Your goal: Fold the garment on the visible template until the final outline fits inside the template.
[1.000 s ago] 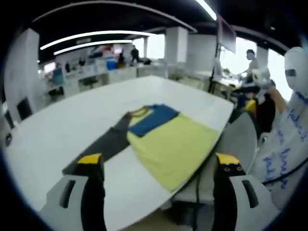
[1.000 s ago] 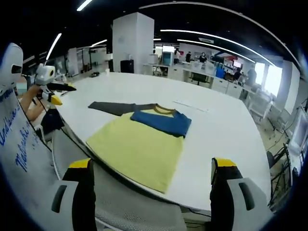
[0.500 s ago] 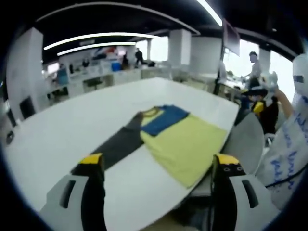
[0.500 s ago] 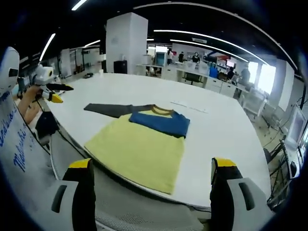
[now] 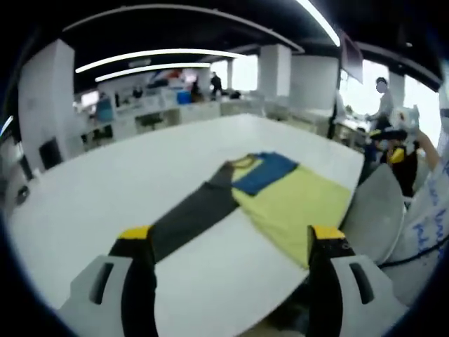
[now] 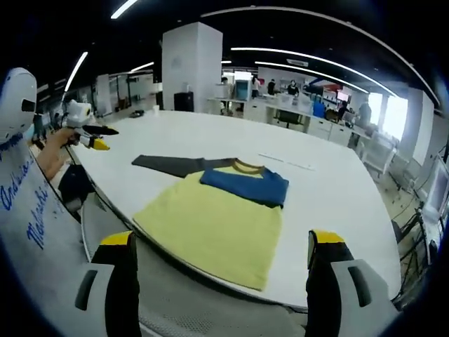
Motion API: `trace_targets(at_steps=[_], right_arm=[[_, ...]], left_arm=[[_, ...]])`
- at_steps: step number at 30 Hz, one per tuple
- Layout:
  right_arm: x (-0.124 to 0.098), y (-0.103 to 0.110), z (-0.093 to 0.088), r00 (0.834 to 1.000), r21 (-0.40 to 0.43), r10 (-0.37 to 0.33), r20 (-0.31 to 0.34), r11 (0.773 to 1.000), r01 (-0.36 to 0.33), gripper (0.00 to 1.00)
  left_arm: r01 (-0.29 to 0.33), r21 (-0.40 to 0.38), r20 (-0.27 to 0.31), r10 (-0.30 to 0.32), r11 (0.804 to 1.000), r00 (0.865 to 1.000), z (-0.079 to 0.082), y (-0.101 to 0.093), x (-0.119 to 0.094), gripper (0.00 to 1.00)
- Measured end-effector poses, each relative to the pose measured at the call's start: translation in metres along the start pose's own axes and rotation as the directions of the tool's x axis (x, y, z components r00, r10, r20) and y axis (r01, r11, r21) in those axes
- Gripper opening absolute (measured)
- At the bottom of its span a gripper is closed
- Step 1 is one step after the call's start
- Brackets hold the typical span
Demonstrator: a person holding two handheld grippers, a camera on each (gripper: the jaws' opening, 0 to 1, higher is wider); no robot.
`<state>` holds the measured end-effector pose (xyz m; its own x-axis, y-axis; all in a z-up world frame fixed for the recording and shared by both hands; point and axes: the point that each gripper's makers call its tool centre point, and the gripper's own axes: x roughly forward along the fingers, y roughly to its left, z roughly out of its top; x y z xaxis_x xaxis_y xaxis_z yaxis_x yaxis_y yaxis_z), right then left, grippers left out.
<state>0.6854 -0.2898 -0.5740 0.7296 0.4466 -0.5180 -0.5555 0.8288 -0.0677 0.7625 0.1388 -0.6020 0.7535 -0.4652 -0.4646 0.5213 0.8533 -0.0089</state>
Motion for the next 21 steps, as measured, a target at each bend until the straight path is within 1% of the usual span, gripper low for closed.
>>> trace_targets(at_steps=[1, 2, 3, 5, 6, 9, 10, 13, 17, 18, 19, 21], right_arm=[[0.0, -0.001, 0.0, 1.0, 0.0, -0.002, -0.002, 1.0, 0.002, 1.0], [0.0, -0.001, 0.0, 1.0, 0.0, -0.002, -0.003, 1.0, 0.002, 1.0], [0.0, -0.001, 0.0, 1.0, -0.001, -0.002, -0.006, 1.0, 0.002, 1.0], [0.0, -0.001, 0.001, 1.0, -0.001, 0.0, -0.007, 1.0, 0.0, 1.0], [0.0, -0.001, 0.001, 1.0, -0.001, 0.0, -0.008, 1.0, 0.0, 1.0], [-0.001, -0.003, 0.002, 1.0, -0.008, -0.005, -0.008, 1.0, 0.005, 1.0], [-0.001, -0.005, 0.005, 1.0, -0.007, -0.01, 0.001, 1.0, 0.01, 1.0], [-0.002, -0.005, 0.006, 1.0, -0.012, -0.01, 0.0, 1.0, 0.01, 1.0], [-0.003, -0.002, 0.011, 1.0, -0.021, 0.01, 0.014, 1.0, -0.01, 1.0], [-0.003, -0.003, 0.012, 1.0, -0.019, 0.009, 0.018, 1.0, -0.009, 1.0], [-0.003, -0.003, 0.012, 1.0, -0.018, 0.007, 0.019, 1.0, -0.007, 1.0], [-0.004, -0.005, 0.011, 1.0, -0.019, 0.0, 0.018, 1.0, 0.001, 1.0]], left_arm=[[-0.01, -0.01, -0.009, 0.01, 1.0, 1.0, -0.005, 0.007, 0.002, 0.83], [-0.013, -0.013, -0.011, 0.013, 1.0, 1.0, -0.006, 0.008, 0.003, 0.82], [-0.03, -0.033, -0.02, 0.029, 0.999, 0.999, -0.012, 0.018, 0.006, 0.82], [-0.053, -0.055, -0.031, 0.052, 0.997, 0.998, -0.018, 0.03, 0.01, 0.82], [-0.058, -0.056, -0.033, 0.057, 0.997, 0.998, -0.02, 0.032, 0.011, 0.81], [-0.078, -0.083, -0.058, 0.073, 0.993, 0.996, -0.031, 0.047, 0.017, 0.78], [-0.082, -0.09, -0.059, 0.076, 0.993, 0.995, -0.033, 0.05, 0.02, 0.78], [-0.091, -0.107, -0.073, 0.084, 0.99, 0.994, -0.038, 0.062, 0.027, 0.74], [-0.104, -0.135, -0.075, 0.095, 0.985, 0.993, -0.043, 0.084, 0.038, 0.74], [-0.111, -0.14, -0.079, 0.101, 0.984, 0.992, -0.045, 0.088, 0.04, 0.73], [-0.134, -0.141, -0.095, 0.121, 0.981, 0.988, -0.049, 0.096, 0.043, 0.73], [-0.151, -0.143, -0.109, 0.136, 0.978, 0.985, -0.054, 0.104, 0.047, 0.73]])
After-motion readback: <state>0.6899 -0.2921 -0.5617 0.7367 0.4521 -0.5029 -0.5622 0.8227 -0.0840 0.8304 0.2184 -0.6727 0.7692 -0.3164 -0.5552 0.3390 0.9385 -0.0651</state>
